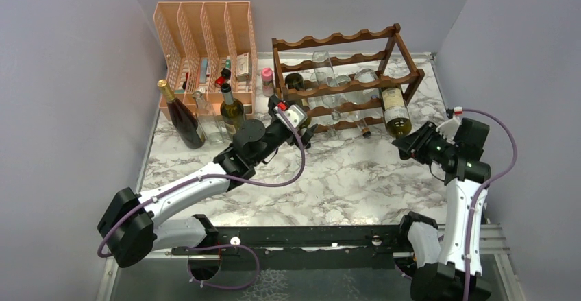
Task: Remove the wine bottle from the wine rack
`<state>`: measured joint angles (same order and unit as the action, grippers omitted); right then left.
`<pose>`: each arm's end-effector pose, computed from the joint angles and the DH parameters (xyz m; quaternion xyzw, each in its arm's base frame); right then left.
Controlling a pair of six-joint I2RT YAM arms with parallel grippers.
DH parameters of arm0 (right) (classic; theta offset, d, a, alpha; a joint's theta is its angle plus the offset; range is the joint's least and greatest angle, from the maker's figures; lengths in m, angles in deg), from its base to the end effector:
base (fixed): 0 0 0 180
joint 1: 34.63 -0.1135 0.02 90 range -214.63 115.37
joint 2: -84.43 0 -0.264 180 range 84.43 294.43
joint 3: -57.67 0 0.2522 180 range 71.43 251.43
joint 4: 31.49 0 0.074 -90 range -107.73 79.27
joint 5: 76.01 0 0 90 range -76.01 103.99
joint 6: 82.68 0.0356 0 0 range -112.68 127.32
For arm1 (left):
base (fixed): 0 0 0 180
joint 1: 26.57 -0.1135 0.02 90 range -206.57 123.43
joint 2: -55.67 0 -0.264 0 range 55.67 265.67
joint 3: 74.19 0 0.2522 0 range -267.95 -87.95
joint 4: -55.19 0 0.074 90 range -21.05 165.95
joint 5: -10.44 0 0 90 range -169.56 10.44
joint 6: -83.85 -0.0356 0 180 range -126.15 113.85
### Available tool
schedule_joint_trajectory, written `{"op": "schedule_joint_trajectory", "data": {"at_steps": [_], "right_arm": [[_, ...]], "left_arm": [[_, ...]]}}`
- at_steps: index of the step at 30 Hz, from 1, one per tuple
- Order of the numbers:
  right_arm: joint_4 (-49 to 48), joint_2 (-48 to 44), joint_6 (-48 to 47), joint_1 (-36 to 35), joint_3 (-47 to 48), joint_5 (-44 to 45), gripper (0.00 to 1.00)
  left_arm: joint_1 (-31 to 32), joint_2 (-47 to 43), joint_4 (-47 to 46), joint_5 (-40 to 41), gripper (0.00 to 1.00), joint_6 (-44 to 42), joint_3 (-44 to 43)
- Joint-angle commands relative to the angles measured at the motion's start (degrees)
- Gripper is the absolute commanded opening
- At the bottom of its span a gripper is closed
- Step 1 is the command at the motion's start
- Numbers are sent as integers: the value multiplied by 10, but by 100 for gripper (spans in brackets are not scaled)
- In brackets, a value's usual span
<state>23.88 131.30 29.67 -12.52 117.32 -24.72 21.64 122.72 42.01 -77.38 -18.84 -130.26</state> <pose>0.1570 -0.0397 0.2931 0.2035 0.8501 0.3043 0.3787 0.1837 -0.2035 0.3128 0.3395 0.6046 -0.2072 0.6901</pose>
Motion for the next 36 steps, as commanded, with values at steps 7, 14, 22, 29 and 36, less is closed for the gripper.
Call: {"op": "schedule_joint_trajectory", "data": {"at_steps": [7,14,22,29,36], "right_arm": [[182,-88,-11,-2,100,38,1],[259,-109,-37,-6,134,19,1],[287,-111,-59,-66,136,-47,1],[261,-94,-56,-110,80,-76,1],[239,-41,-78,-160,75,-64,1]], "left_arm": [[26,-16,-14,-9,99,13,10],[34,-20,-14,-9,99,11,14],[40,-29,-13,-14,99,3,21],[43,-33,-8,-36,99,1,32],[90,-14,17,-54,99,-5,33]]}}
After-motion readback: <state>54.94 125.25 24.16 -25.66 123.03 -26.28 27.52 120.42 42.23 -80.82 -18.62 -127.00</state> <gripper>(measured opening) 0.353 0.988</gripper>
